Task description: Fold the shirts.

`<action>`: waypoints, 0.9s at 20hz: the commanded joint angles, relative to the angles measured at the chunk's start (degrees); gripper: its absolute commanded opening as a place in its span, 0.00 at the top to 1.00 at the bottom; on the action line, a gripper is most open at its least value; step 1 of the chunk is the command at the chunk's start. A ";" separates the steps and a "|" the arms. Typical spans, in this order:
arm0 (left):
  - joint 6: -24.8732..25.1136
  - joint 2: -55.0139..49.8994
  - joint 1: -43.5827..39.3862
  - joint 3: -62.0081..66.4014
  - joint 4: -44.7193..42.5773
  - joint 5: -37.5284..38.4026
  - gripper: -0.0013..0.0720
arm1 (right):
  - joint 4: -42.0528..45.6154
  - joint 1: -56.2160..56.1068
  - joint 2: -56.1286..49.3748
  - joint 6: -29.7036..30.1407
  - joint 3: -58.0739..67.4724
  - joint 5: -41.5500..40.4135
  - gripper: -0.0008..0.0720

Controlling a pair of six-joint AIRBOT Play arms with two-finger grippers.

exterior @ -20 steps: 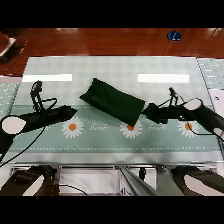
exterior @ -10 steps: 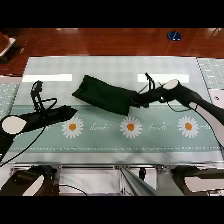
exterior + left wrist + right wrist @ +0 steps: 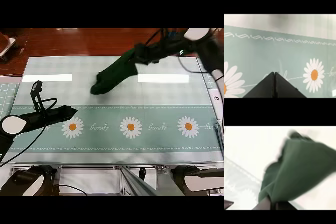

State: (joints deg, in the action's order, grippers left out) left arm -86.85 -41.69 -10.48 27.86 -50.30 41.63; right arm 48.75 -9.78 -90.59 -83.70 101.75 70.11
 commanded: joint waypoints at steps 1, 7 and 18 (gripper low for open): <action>0.02 -0.04 -0.02 -0.02 0.00 0.98 0.96 | 5.44 5.79 0.04 -4.87 11.54 9.49 0.95; 0.00 -0.04 -0.02 -0.02 -0.02 1.60 0.96 | 6.88 24.22 5.22 -9.44 14.71 20.11 0.95; 0.02 -0.04 -0.02 -0.02 -0.02 1.49 0.96 | 21.35 46.73 20.70 -13.35 1.51 36.11 0.95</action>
State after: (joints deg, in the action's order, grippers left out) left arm -86.85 -41.69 -10.48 27.86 -50.30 43.27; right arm 64.27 32.40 -74.91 -96.36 109.25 102.65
